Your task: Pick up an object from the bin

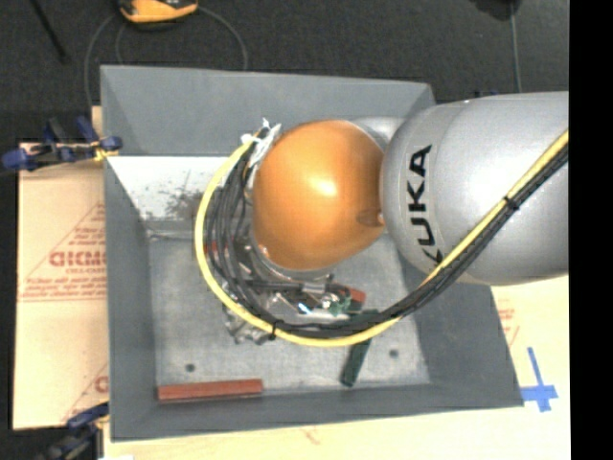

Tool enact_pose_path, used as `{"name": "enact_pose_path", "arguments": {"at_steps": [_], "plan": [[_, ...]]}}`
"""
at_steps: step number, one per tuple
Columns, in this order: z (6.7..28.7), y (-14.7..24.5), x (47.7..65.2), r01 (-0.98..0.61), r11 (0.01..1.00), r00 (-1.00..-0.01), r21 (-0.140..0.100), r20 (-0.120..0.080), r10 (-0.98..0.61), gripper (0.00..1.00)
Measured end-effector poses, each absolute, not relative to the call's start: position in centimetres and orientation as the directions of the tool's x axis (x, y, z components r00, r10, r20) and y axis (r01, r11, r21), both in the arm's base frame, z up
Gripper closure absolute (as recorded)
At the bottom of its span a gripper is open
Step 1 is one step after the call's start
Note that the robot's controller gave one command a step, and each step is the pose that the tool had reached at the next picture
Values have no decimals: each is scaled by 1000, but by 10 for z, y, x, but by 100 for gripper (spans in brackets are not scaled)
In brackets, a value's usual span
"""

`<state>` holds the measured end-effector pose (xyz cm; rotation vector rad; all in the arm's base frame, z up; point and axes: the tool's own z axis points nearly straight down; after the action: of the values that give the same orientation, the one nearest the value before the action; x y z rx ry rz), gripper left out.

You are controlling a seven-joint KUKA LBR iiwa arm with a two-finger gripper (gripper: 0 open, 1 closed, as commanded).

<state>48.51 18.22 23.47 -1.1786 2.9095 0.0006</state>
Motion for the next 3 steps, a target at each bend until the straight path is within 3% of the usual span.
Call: {"name": "enact_pose_path", "arguments": {"at_steps": [1, 2, 3], "plan": [[222, 173, 481, -449, 894, -894, 1, -4, -449, 0], [210, 171, 478, -155, 988, -988, 1, -3, -155, 0], [155, 159, 483, -259, 966, -966, 0, -9, -259, 0]]}}
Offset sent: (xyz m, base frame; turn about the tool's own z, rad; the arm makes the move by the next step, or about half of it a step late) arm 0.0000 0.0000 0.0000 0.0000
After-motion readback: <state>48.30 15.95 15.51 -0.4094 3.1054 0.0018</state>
